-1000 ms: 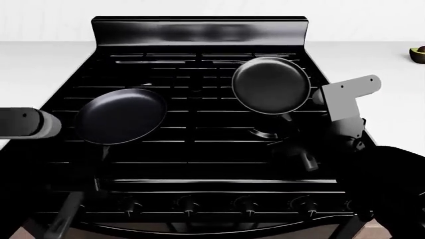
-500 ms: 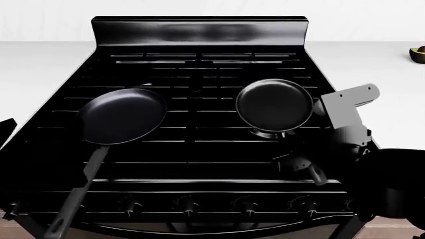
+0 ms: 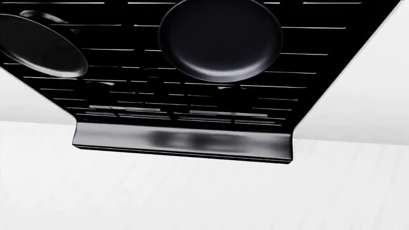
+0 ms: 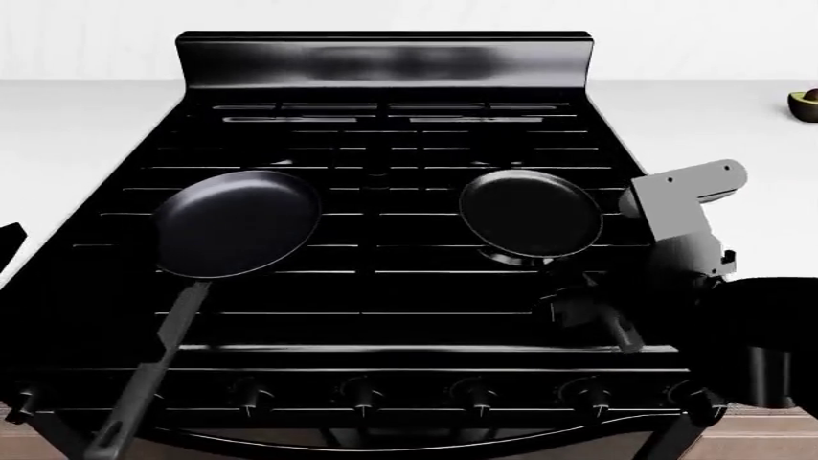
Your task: Place both pans onto different burners. Then place the avocado and the chicken breast on different pans.
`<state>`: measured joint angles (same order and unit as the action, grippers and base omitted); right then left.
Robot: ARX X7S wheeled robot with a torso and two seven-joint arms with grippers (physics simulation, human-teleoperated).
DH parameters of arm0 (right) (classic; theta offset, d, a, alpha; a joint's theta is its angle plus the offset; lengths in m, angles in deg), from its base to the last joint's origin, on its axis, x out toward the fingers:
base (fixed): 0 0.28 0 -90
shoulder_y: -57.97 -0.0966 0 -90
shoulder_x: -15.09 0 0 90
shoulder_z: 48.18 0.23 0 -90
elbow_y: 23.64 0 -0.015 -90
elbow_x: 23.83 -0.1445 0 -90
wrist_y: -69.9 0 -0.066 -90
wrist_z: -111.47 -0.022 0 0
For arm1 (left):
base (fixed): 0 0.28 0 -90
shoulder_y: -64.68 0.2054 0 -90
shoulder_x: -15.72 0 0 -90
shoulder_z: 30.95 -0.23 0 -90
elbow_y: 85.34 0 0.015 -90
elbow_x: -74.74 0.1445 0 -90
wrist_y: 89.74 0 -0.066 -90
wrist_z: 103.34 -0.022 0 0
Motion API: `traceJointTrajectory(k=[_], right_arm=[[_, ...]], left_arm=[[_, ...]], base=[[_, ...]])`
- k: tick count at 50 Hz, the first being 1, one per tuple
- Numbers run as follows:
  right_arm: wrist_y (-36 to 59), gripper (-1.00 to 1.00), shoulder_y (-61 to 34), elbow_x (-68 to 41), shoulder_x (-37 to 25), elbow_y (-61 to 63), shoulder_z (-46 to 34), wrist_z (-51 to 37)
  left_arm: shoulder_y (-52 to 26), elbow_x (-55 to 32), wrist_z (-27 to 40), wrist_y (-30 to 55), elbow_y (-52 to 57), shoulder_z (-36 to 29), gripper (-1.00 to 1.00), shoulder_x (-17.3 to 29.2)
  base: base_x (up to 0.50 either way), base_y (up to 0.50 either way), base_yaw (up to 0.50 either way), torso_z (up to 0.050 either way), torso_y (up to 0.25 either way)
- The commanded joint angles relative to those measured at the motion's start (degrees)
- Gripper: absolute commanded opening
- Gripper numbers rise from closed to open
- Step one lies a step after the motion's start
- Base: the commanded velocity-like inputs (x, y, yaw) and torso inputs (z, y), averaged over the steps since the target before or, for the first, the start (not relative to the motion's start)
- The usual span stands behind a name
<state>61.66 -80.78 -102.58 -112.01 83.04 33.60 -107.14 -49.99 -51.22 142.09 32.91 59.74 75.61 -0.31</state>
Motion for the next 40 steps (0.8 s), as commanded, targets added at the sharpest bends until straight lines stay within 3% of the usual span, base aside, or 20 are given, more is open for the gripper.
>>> traceJointTrajectory(k=[1,9,21,27,40], right_arm=[[1.5,1.00,-0.8,1.0,-1.5,-1.0,0.3,-6.0],[3.1,1.00,-3.2,-9.6,-2.6,2.1,5.1,-14.4],[-3.5,1.00,-5.6,-31.0,-7.8,10.3,11.1,-26.1],[-5.1,1.00,-2.4,-30.2,-7.9,13.1,15.5,-24.6],[-5.6,1.00,2.1,-25.1,-5.0,19.1,19.8,-18.8]], left_arm=[[1.1,0.1,-0.3,0.7,0.2,1.4,1.00,-0.6],[1.4,-0.2,-0.3,1.2,0.1,2.2,1.00,-1.0],[-0.1,-0.5,0.2,0.3,0.6,1.0,1.00,-1.0],[-1.4,1.3,-0.4,0.3,0.3,-1.5,1.00,-1.7],[4.1,-0.6,0.9,3.7,1.0,8.1,1.00,-3.9]], base=[[0.00,0.00,0.00,0.000,0.000],[0.00,0.00,0.00,0.001,0.000],[0.00,0.00,0.00,0.000,0.000],[0.00,0.00,0.00,0.002,0.000],[0.00,0.00,0.00,0.000,0.000]])
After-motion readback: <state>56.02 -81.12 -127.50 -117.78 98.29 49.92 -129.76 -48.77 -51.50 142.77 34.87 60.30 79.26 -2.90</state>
